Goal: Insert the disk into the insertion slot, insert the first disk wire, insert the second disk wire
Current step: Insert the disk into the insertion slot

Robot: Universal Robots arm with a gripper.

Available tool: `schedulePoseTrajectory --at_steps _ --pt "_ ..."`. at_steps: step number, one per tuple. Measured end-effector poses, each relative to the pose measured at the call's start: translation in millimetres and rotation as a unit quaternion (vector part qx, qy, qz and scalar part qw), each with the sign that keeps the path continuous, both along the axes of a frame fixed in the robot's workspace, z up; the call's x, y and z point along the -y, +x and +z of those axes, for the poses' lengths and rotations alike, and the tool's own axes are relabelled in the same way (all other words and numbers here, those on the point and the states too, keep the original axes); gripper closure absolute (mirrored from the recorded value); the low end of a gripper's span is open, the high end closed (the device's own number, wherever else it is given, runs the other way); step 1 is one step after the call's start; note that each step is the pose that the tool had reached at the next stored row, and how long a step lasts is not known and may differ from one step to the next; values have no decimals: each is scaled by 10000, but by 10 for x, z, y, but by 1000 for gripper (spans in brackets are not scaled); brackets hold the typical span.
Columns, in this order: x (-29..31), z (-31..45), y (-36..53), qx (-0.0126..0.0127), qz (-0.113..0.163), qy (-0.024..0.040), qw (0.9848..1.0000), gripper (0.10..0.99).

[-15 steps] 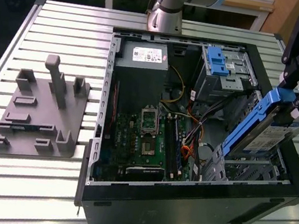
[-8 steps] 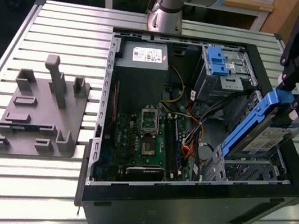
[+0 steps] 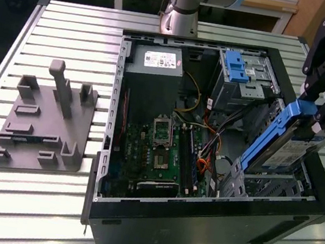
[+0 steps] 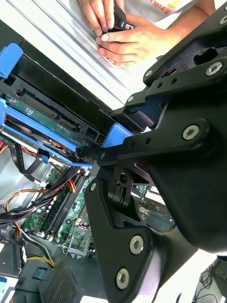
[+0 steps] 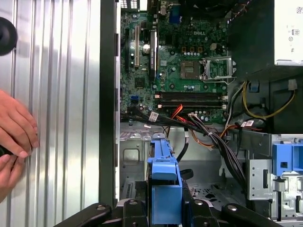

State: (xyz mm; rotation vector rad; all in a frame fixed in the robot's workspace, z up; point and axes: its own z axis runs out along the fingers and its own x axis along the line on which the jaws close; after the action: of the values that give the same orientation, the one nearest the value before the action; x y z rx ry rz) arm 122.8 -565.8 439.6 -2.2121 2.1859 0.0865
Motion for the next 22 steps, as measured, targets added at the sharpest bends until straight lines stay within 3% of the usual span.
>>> schedulePoseTrajectory --at_steps 10,20,22 --pt "0 -79 1 -2 0 -1 10000 722" --pt "0 -211 4 -2 0 0 10000 722" --pt "0 -234 5 -2 0 -2 10000 659"
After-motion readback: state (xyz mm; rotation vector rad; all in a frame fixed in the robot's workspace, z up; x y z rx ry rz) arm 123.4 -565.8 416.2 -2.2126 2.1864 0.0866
